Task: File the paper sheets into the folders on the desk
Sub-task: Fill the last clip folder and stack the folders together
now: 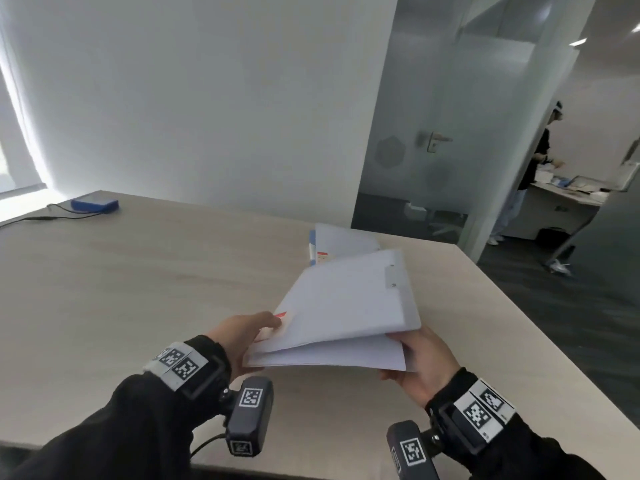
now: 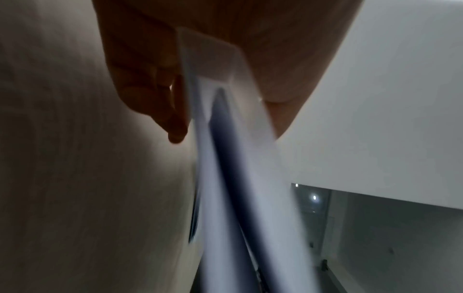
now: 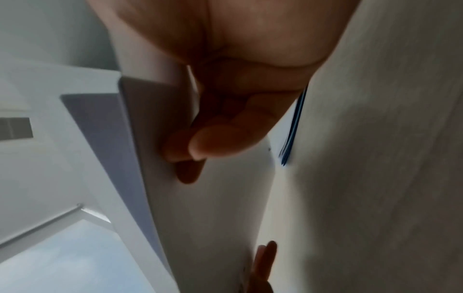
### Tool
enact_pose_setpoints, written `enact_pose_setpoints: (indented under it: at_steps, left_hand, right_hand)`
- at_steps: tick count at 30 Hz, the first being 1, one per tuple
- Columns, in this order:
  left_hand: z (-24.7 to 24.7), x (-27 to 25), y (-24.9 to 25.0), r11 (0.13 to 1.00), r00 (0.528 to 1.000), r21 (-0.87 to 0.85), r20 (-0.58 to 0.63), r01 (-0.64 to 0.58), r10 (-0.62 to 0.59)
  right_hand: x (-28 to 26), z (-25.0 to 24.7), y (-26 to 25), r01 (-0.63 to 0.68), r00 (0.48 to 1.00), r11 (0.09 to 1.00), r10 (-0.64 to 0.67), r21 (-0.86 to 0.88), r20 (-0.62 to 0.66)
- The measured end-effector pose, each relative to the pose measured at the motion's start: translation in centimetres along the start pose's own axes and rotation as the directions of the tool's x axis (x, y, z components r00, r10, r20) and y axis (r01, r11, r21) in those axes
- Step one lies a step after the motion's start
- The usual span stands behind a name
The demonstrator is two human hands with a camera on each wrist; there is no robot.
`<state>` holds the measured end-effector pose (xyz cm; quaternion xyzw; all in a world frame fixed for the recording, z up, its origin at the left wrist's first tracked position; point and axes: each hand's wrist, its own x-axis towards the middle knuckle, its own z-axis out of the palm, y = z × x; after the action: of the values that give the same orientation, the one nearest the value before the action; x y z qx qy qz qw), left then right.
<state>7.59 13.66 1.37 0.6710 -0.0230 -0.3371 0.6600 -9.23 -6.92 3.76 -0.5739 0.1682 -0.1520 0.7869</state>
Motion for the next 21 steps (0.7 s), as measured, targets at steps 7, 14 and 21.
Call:
enact_pose_setpoints:
  at_steps: [7,14,21]
  left_hand:
    - [2.1,2.4,0.2,0.986,0.982,-0.093,0.121,-0.136,0.147]
    - [4.9,6.9,2.1,0.933,0.949,-0.223,0.080,-0.282,0.306]
    - [8.4,14.8,5.0,0.925,0.942,-0.181,-0.019,-0.334,0.336]
  right_hand:
    - [2.4,-3.3,0.0,-0.007,0.996,0.999,0.003,-0.053,-0.087]
    - [7.4,-6.0,0.6,-0.050,0.980,0.982,0.083,0.183,-0.181]
    - [14.4,-8.7,0.5,0.159,0.944,0.984,-0.174,-0.075,-0.281]
